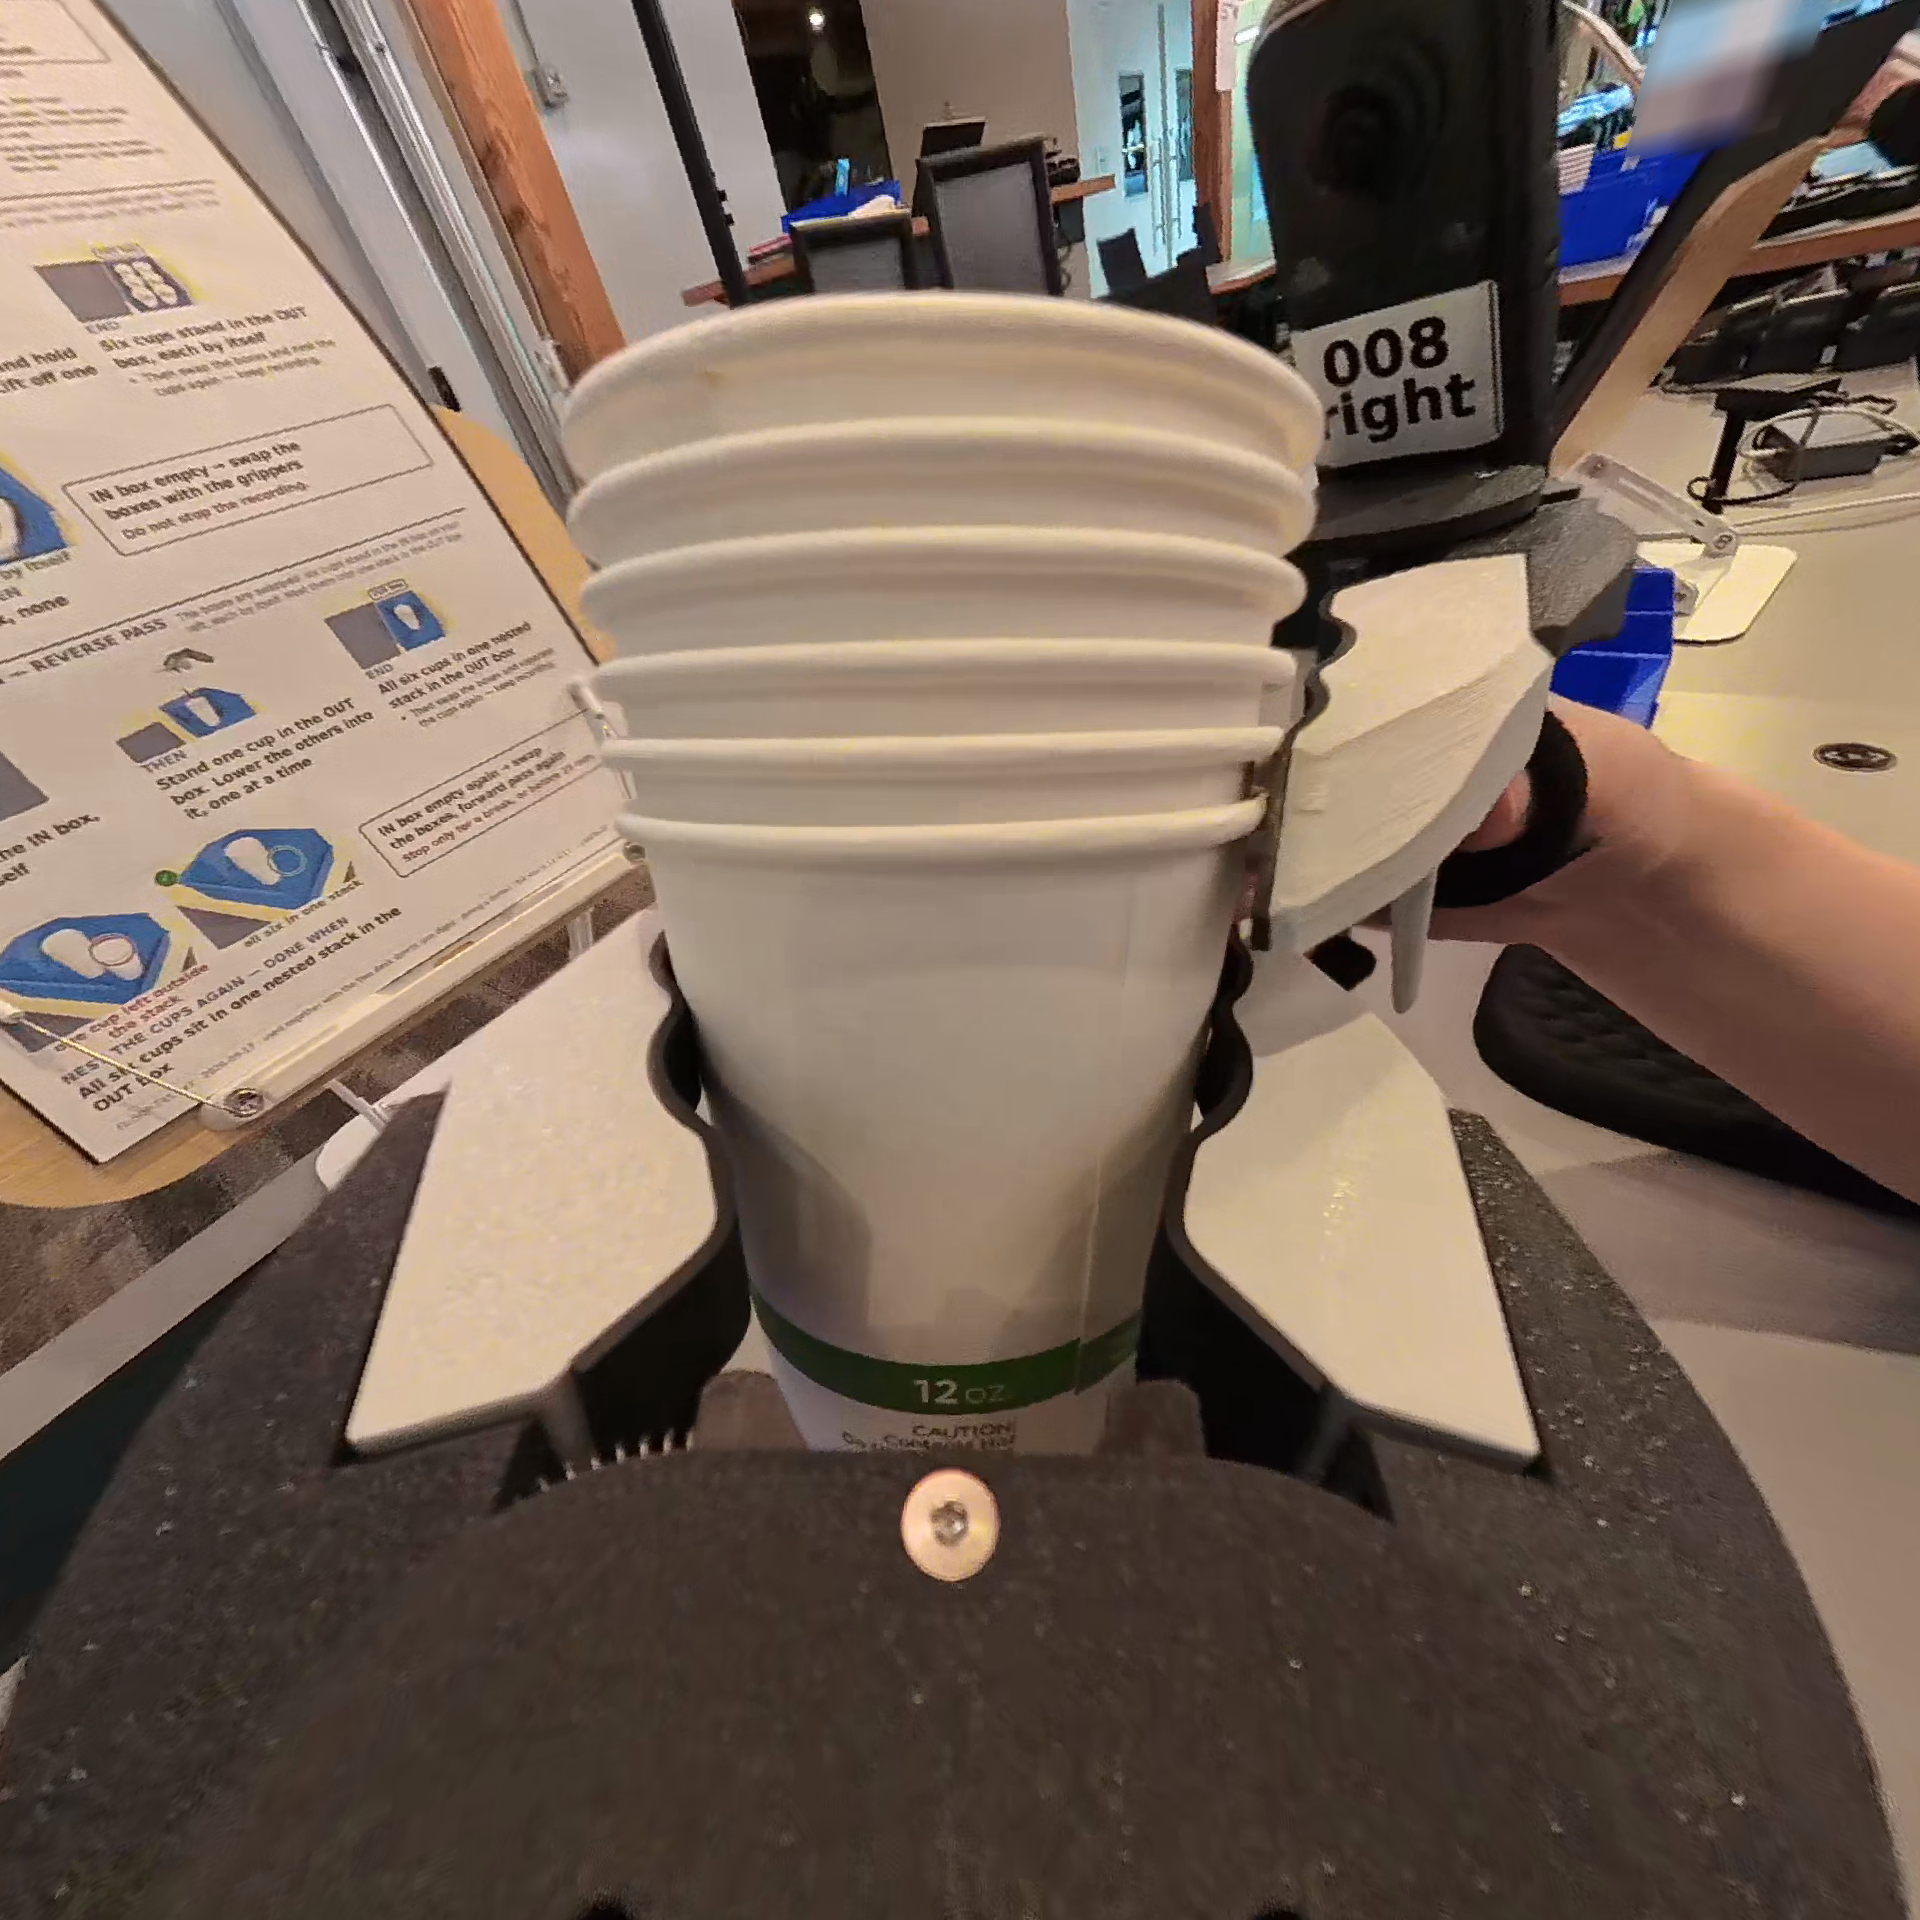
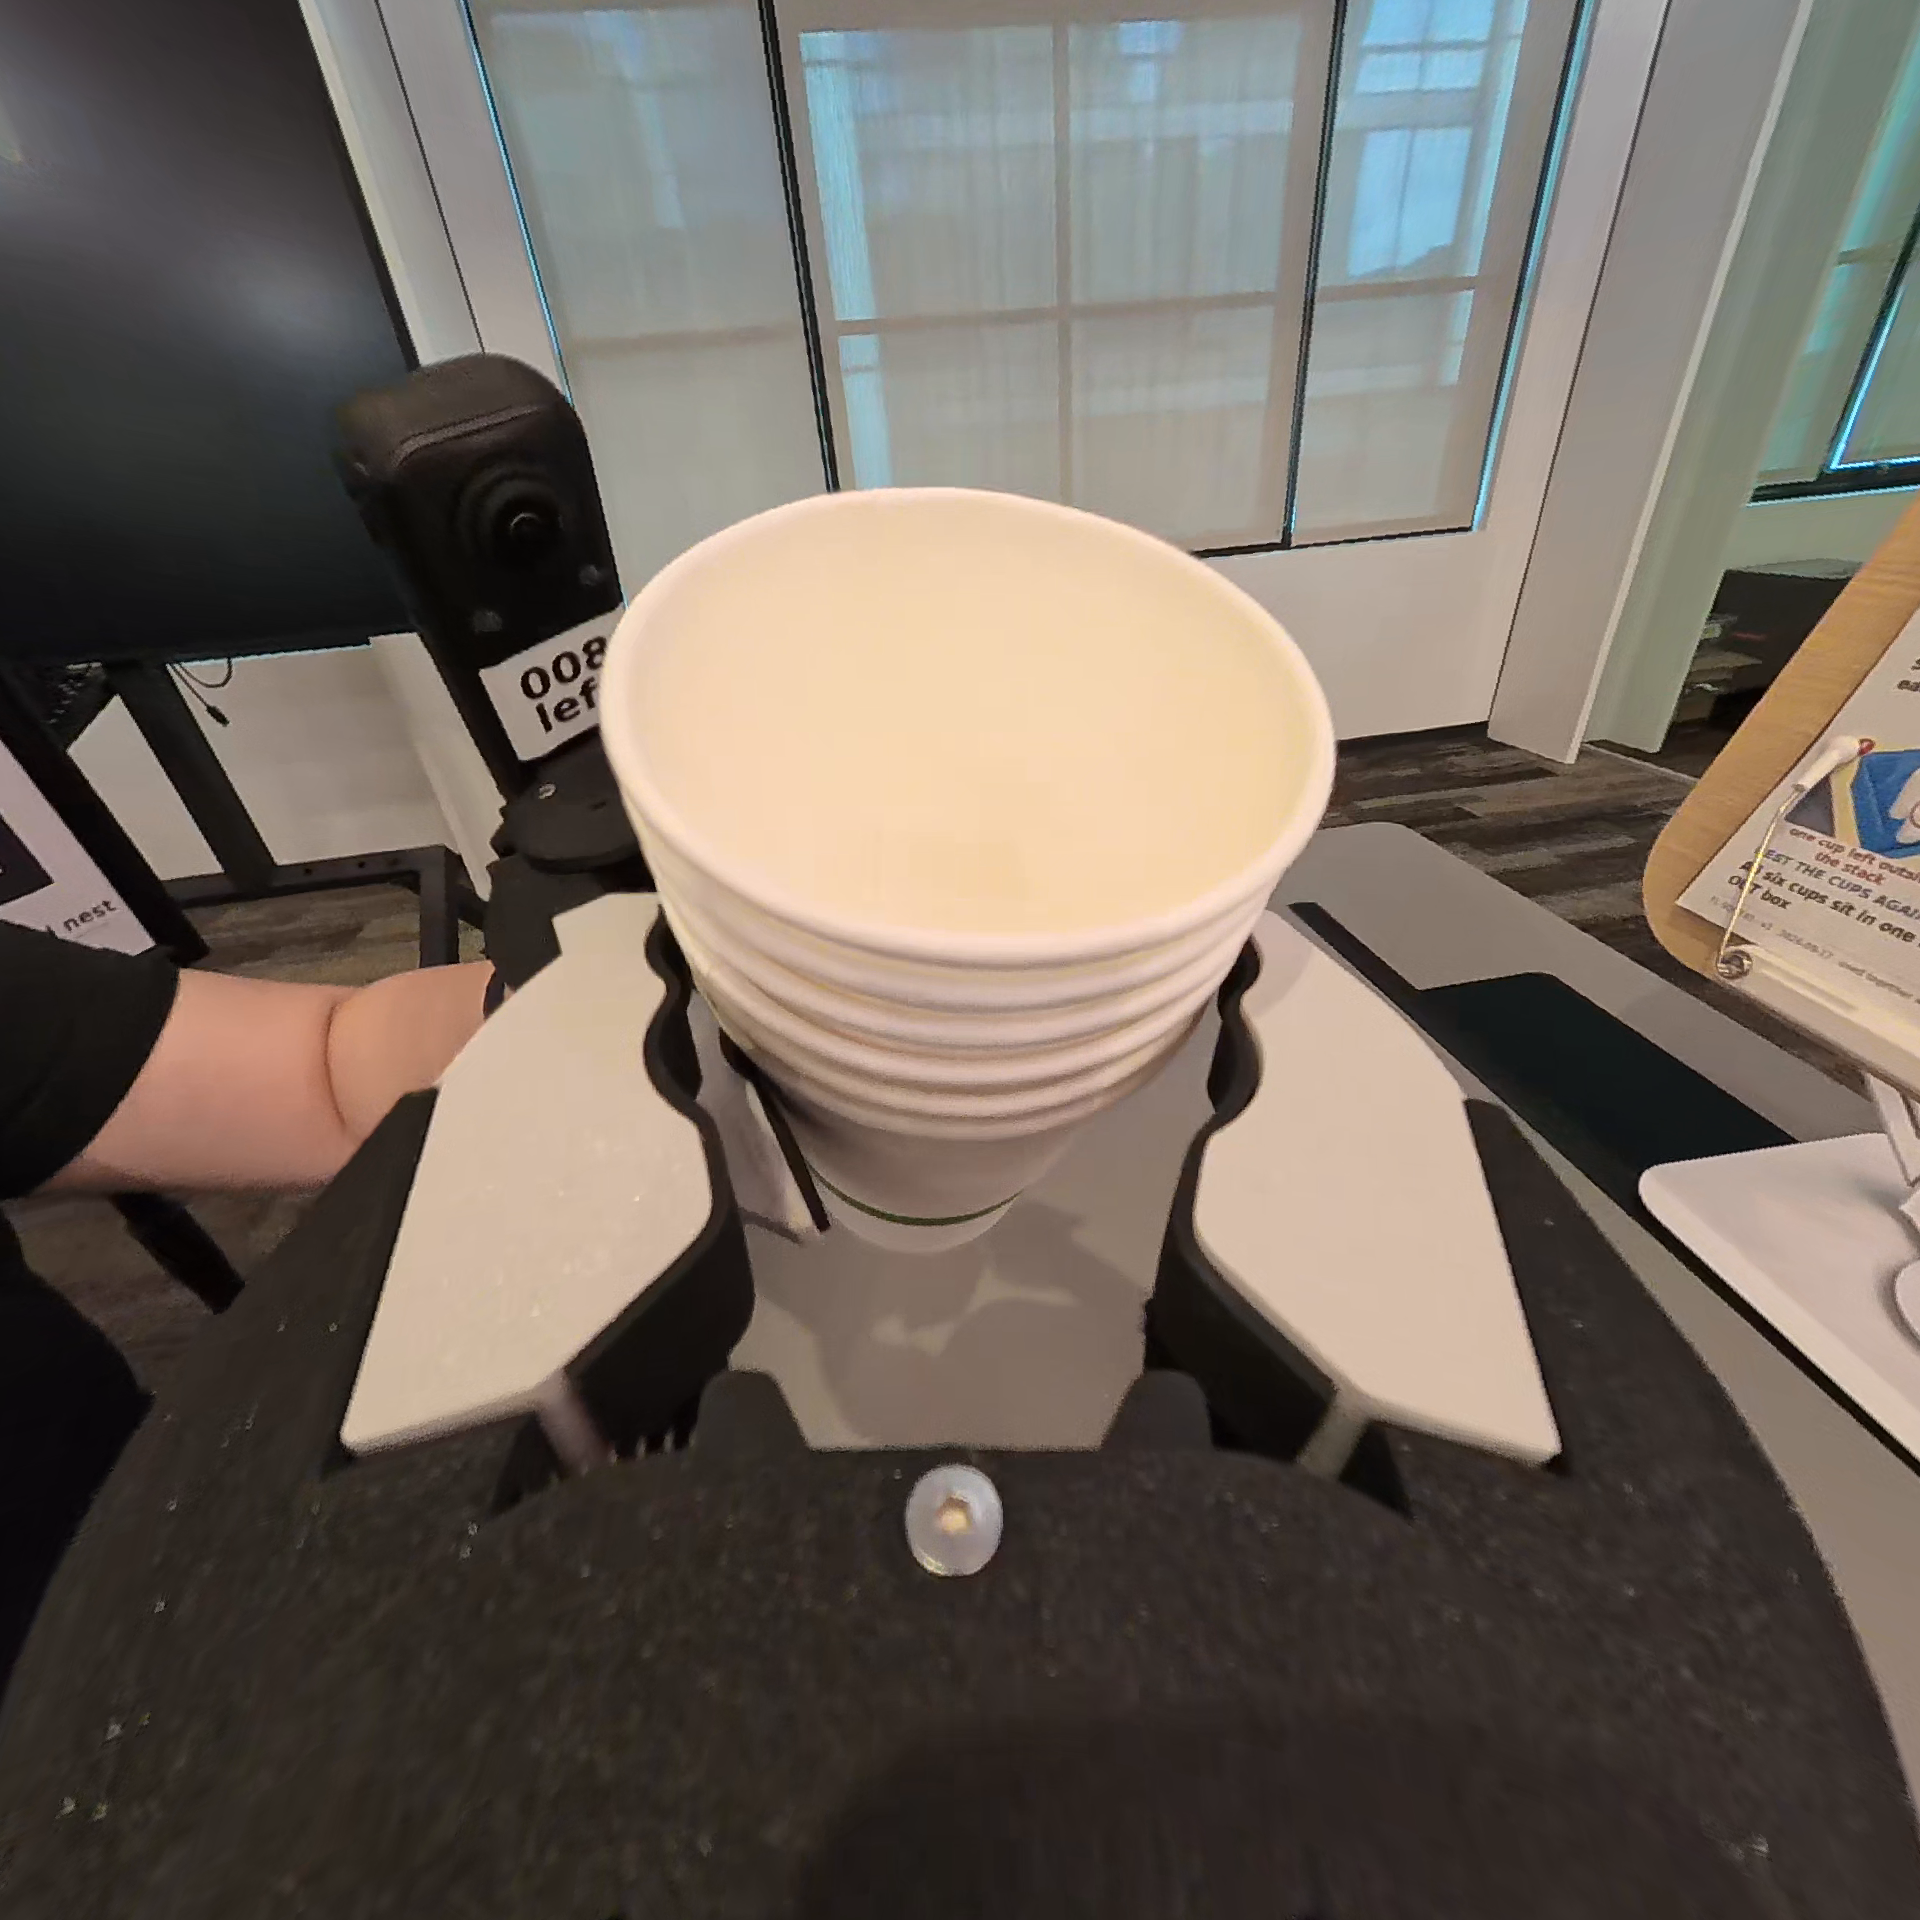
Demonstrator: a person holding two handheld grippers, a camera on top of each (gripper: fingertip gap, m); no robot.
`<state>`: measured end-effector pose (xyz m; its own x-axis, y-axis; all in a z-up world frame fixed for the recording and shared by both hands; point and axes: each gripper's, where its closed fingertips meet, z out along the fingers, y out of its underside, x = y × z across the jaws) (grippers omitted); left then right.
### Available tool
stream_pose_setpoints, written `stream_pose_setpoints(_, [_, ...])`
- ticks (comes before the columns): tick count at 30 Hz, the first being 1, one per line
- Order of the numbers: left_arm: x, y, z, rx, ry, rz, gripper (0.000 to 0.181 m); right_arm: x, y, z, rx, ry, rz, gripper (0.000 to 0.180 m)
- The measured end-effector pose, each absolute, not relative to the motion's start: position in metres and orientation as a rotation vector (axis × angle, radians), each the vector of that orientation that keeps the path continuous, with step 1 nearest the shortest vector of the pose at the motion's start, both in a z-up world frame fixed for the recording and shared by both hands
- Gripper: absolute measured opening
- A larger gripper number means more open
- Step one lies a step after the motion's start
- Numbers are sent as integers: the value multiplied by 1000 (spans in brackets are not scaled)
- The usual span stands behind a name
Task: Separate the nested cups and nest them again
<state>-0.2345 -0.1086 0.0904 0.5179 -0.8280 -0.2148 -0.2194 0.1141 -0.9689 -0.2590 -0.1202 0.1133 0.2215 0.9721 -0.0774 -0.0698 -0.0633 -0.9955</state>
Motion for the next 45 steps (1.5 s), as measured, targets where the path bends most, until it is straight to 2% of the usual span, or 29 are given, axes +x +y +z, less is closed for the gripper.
stream_pose_setpoints(25, [-222, -114, 90, -1393, 1095, -568, 92, -246, -124, 112, -1302, -1067, 881, 96])
stream_pose_setpoints(36, [-201, -108, 110, -1321, 1069, -713, 98, -228, -117, 136, -1234, -982, 848, 95])
stream_pose_setpoints(45, [-196, -98, 103, -1394, 1076, -833, 102, -225, -107, 141, -1194, -958, 869, 95])
